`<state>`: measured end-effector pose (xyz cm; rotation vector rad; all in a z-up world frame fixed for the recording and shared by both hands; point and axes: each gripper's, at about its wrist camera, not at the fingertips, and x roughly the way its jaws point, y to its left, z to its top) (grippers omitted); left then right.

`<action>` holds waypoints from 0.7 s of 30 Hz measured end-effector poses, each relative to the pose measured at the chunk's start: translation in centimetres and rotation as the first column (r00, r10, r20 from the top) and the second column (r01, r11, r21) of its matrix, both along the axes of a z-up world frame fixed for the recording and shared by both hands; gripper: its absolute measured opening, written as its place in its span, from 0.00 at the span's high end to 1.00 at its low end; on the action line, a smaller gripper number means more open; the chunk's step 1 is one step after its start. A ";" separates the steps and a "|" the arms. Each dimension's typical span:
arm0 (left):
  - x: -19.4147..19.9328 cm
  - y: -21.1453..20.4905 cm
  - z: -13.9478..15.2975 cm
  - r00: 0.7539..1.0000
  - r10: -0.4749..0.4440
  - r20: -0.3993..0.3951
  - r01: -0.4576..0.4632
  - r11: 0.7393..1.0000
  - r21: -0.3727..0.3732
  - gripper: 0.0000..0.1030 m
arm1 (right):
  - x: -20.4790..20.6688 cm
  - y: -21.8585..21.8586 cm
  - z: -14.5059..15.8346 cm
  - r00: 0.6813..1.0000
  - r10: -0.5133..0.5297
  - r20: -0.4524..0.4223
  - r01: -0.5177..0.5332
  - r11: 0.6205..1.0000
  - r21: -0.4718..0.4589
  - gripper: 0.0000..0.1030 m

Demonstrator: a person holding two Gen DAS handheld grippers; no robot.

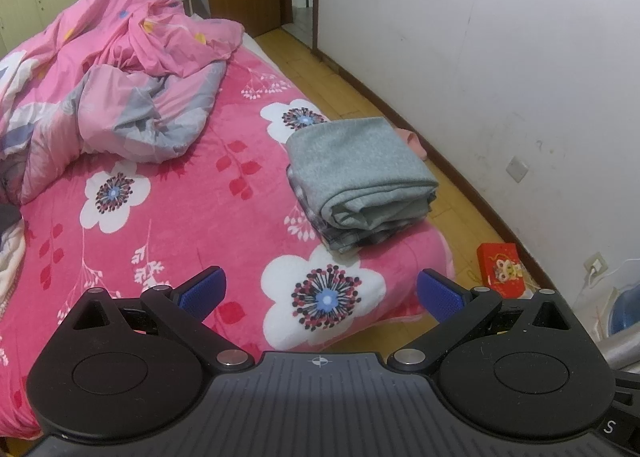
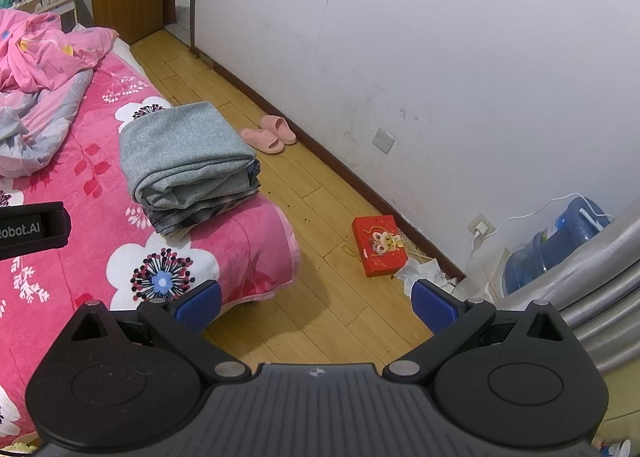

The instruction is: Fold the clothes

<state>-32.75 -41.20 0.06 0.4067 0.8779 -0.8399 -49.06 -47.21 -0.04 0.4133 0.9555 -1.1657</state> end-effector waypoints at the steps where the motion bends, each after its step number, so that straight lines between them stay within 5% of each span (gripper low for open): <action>1: 0.0 -0.1 0.0 1.000 0.000 -0.002 0.000 1.000 0.002 0.00 | 0.0 0.0 0.0 1.000 0.000 -0.001 0.000 1.000 0.000 0.00; 21: 0.0 -0.3 0.0 1.000 0.000 -0.011 0.000 1.000 0.006 0.00 | 0.2 -0.1 0.1 1.000 0.004 -0.011 -0.004 1.000 0.001 0.00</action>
